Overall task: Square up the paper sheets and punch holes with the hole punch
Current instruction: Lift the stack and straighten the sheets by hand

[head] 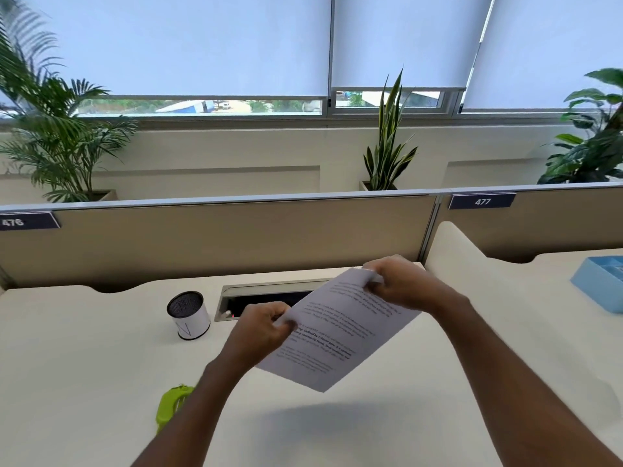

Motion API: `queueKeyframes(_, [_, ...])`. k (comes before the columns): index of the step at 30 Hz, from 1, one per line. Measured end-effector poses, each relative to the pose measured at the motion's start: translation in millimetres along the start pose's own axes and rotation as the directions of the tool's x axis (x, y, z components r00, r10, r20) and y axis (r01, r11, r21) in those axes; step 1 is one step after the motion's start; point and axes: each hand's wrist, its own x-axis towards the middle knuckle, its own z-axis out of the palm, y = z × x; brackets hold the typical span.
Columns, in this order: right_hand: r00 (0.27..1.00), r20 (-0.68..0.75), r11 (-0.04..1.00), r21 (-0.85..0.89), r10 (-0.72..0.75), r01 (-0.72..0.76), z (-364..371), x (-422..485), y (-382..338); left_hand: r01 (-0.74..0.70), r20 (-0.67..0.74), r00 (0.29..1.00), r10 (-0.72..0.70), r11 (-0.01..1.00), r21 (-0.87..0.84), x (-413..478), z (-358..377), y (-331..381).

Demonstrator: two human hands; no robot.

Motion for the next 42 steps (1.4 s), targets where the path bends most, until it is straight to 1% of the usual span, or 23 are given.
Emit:
queueKeyframes(3, [0.999,0.042,0.999,-0.046,-0.004,0.006,2.7,6.8,-12.6,-0.02,-0.01,1.0,0.019,1.0,-0.019,7.2,9.2,13.0])
queueKeyframes(7, [0.998,0.062,1.0,0.004,-0.009,0.009,2.3,10.0,-14.7,-0.038,-0.058,0.998,0.035,0.998,-0.051,12.7,14.5,24.7])
queueKeyframes(11, [0.987,0.108,0.979,0.151,0.12,-0.135,-13.8,1.2,17.4,0.007,-0.149,0.988,-0.038,0.979,-0.201,9.0,6.3,20.8])
queueKeyframes(13, [0.988,0.108,0.94,0.312,0.113,-0.142,-19.1,-5.4,34.7,0.037,-0.187,0.978,-0.093,0.958,-0.285,6.2,1.5,14.9])
queueKeyframes(14, [0.991,0.093,0.895,0.427,0.098,-0.129,-18.8,-8.3,40.9,0.048,-0.204,0.971,-0.123,0.94,-0.337,5.6,0.2,12.8])
queueKeyframes(16, [0.995,0.042,0.752,0.653,0.086,-0.092,-11.2,-12.0,46.5,0.063,-0.219,0.959,-0.178,0.892,-0.448,4.9,0.6,10.3])
queueKeyframes(18, [0.994,-0.031,0.624,0.78,0.101,-0.039,4.0,-11.9,46.8,0.087,-0.21,0.948,-0.238,0.831,-0.55,4.8,4.8,8.2])
queueKeyframes(21, [0.987,-0.093,0.443,0.896,0.132,0.025,32.6,-8.7,41.0,0.121,-0.179,0.928,-0.327,0.718,-0.686,4.4,11.6,6.4])
queueKeyframes(22, [0.987,-0.091,0.403,0.915,0.132,0.03,42.1,-8.1,38.8,0.118,-0.183,0.922,-0.341,0.697,-0.707,4.7,13.5,6.4])
queueKeyframes(25, [0.987,-0.062,0.341,0.94,0.145,0.009,69.6,-9.0,35.4,0.088,-0.209,0.906,-0.368,0.647,-0.757,5.9,16.6,9.4])
queueKeyframes(27, [0.984,-0.05,0.344,0.939,0.17,-0.012,85.6,-11.2,34.0,0.066,-0.226,0.899,-0.374,0.628,-0.776,5.3,19.4,10.2])
queueKeyframes(28, [0.981,-0.059,0.358,0.934,0.186,-0.012,93.4,-12.4,32.8,0.058,-0.237,0.898,-0.37,0.635,-0.77,4.2,21.3,9.7])
queueKeyframes(32, [0.941,-0.161,0.405,0.914,0.297,0.028,117.2,-19.2,27.4,0.04,-0.267,0.905,-0.331,0.691,-0.722,-6.5,32.1,-0.2])
queueKeyframes(35, [0.902,-0.179,0.409,0.912,0.392,0.003,139.2,-26.8,27.7,0.121,-0.231,0.898,-0.374,0.715,-0.689,-20.2,47.5,-14.7])
queueKeyframes(38, [0.883,-0.108,0.427,0.898,0.457,-0.111,171.7,-41.2,31.2,0.239,-0.161,0.883,-0.44,0.718,-0.653,-37.7,72.1,-30.4])
queueKeyframes(40, [0.863,-0.065,0.473,0.856,0.5,-0.21,188.7,-50.8,32.0,0.311,-0.171,0.851,-0.496,0.739,-0.597,-47.6,86.0,-39.4])
queueKeyframes(42, [0.845,-0.066,0.5,0.829,0.531,-0.249,194.5,-54.7,32.6,0.358,-0.197,0.819,-0.539,0.749,-0.557,-51.7,92.3,-45.7])
